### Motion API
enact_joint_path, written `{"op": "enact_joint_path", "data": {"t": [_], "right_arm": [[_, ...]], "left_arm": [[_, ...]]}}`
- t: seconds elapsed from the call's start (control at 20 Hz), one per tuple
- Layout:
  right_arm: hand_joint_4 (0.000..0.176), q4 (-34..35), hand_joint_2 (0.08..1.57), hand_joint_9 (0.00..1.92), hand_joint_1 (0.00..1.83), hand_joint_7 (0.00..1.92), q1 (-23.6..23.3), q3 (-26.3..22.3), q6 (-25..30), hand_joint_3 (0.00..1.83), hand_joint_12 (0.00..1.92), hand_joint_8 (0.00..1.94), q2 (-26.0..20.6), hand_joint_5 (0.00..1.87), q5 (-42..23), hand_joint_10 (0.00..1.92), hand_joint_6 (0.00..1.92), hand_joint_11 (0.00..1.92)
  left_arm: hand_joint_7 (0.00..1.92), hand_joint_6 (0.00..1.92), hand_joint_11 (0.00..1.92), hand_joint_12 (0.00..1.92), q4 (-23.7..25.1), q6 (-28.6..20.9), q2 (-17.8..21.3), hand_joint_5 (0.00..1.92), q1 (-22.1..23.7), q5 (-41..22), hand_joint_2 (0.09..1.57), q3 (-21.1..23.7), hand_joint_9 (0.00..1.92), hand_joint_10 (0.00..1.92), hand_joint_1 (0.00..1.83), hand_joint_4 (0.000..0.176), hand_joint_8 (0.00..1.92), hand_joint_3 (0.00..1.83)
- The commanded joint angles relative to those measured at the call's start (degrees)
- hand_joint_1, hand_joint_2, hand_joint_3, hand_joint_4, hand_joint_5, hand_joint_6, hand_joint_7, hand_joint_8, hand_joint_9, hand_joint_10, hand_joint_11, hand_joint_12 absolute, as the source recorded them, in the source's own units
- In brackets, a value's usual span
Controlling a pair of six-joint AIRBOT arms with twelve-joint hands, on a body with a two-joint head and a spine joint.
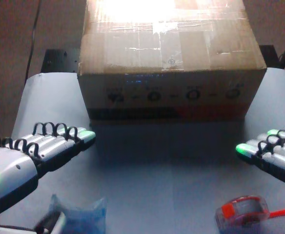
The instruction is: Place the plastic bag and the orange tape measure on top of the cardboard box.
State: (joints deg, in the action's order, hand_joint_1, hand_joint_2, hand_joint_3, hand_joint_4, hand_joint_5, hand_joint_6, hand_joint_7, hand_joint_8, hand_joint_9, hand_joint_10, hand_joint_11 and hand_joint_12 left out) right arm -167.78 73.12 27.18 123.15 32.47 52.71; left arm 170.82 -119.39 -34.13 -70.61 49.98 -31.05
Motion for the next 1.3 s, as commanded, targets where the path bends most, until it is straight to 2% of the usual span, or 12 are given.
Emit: {"op": "enact_joint_path", "data": {"t": [0.0, 0.25, 0.3, 0.4, 0.45, 0.65, 0.85, 0.9, 0.95, 1.05, 1.1, 1.25], "right_arm": [[0.000, -1.1, 0.47, 0.00, 0.80, 0.00, -0.4, -0.1, 0.1, 1.09, 1.92, 0.00, -0.1, 0.00, 6.2, 0.00, 0.00, 0.00], [0.000, -0.1, 0.51, 0.04, 0.75, 0.00, -1.1, 1.1, -2.2, 1.10, 1.92, 0.00, 1.9, 0.00, 6.2, 0.02, 0.00, 0.00], [0.000, 0.5, 0.53, 0.00, 0.69, 0.00, -1.1, 1.9, -2.2, 1.08, 1.92, 0.19, 3.3, 0.02, 6.2, 0.56, 0.02, 0.00], [0.000, 1.4, 0.54, 0.00, 0.60, 0.00, -1.1, 3.1, -2.9, 1.10, 1.92, 0.13, 5.4, 0.00, 6.2, 0.53, 0.00, 0.00], [0.000, 1.7, 0.55, 0.00, 0.59, 0.00, -1.4, 3.6, -3.0, 1.16, 1.92, 0.19, 6.0, 0.00, 6.2, 0.72, 0.00, 0.00], [0.000, 2.3, 0.54, 0.00, 0.56, 0.00, -1.8, 5.1, -3.0, 1.19, 1.92, 0.41, 7.7, 0.00, 6.2, 0.80, 0.19, 0.00], [0.000, 2.6, 0.57, 0.00, 0.58, 0.00, -2.0, 6.3, -3.0, 1.10, 1.92, 0.62, 9.5, 0.00, 6.2, 0.90, 0.43, 0.00], [0.000, 2.6, 0.59, 0.00, 0.59, 0.00, -2.0, 6.5, -3.0, 1.06, 1.92, 0.57, 9.9, 0.00, 6.2, 0.82, 0.36, 0.00], [0.000, 2.7, 0.58, 0.00, 0.64, 0.00, -2.0, 6.6, -3.2, 0.96, 1.92, 0.65, 10.2, 0.00, 5.4, 0.91, 0.52, 0.00], [0.000, 2.8, 0.63, 0.00, 0.67, 0.00, -2.0, 6.6, -3.8, 0.88, 1.92, 0.59, 10.6, 0.00, 4.3, 0.84, 0.40, 0.00], [0.000, 3.2, 0.58, 0.00, 0.69, 0.00, -2.0, 6.6, -4.7, 0.84, 1.92, 0.75, 10.9, 0.00, 3.7, 1.01, 0.58, 0.00], [0.000, 4.1, 0.55, 0.00, 0.75, 0.00, -2.0, 6.9, -6.7, 0.79, 1.83, 0.85, 11.9, 0.00, 2.7, 1.05, 0.74, 0.00]], "left_arm": [[0.00, 0.00, 0.00, 0.00, 1.8, -0.2, -0.5, 0.00, 0.7, 5.7, 0.82, 0.1, 0.00, 0.00, 0.75, 0.000, 0.00, 0.96], [0.00, 0.00, 0.00, 0.00, 1.8, -0.1, -3.4, 0.00, 2.1, 3.1, 0.81, -1.3, 0.00, 0.00, 0.79, 0.000, 0.00, 0.98], [0.00, 0.00, 0.00, 0.00, 1.8, -0.1, -5.0, 0.00, 2.7, 1.5, 0.82, -2.2, 0.00, 0.00, 0.75, 0.000, 0.00, 1.00], [0.00, 0.00, 0.00, 0.00, 1.5, 2.0, -7.1, 0.00, 3.6, -1.8, 0.84, -3.4, 0.00, 0.00, 0.79, 0.000, 0.00, 0.96], [0.00, 0.00, 0.00, 0.00, 0.1, 4.5, -7.8, 0.00, 4.0, -3.3, 0.84, -3.7, 0.00, 0.00, 0.87, 0.000, 0.00, 0.93], [0.00, 0.02, 0.00, 0.00, -1.2, 5.3, -9.3, 0.05, 4.1, -6.0, 0.81, -4.8, 0.00, 0.00, 0.91, 0.000, 0.00, 0.90], [0.00, 0.01, 0.00, 0.00, -2.1, 5.5, -11.2, 0.04, 4.1, -7.7, 0.77, -6.0, 0.00, 0.00, 0.96, 0.000, 0.00, 0.94], [0.00, 0.01, 0.00, 0.00, -2.2, 5.5, -11.4, 0.04, 4.1, -8.1, 0.76, -6.1, 0.00, 0.00, 1.00, 0.000, 0.00, 0.93], [0.00, 0.01, 0.00, 0.00, -2.7, 5.7, -11.6, 0.03, 4.1, -8.6, 0.77, -6.0, 0.00, 0.00, 0.99, 0.000, 0.00, 0.94], [0.00, 0.01, 0.00, 0.00, -3.5, 6.6, -11.9, 0.03, 4.1, -8.9, 0.77, -5.9, 0.00, 0.00, 1.00, 0.000, 0.00, 0.94], [0.00, 0.01, 0.00, 0.00, -4.0, 7.4, -12.2, 0.04, 4.0, -9.4, 0.80, -6.0, 0.00, 0.00, 0.99, 0.000, 0.00, 0.90], [0.00, 0.01, 0.00, 0.00, -4.6, 7.4, -13.6, 0.04, 3.6, -10.8, 0.83, -6.7, 0.00, 0.00, 0.96, 0.000, 0.00, 0.90]]}}
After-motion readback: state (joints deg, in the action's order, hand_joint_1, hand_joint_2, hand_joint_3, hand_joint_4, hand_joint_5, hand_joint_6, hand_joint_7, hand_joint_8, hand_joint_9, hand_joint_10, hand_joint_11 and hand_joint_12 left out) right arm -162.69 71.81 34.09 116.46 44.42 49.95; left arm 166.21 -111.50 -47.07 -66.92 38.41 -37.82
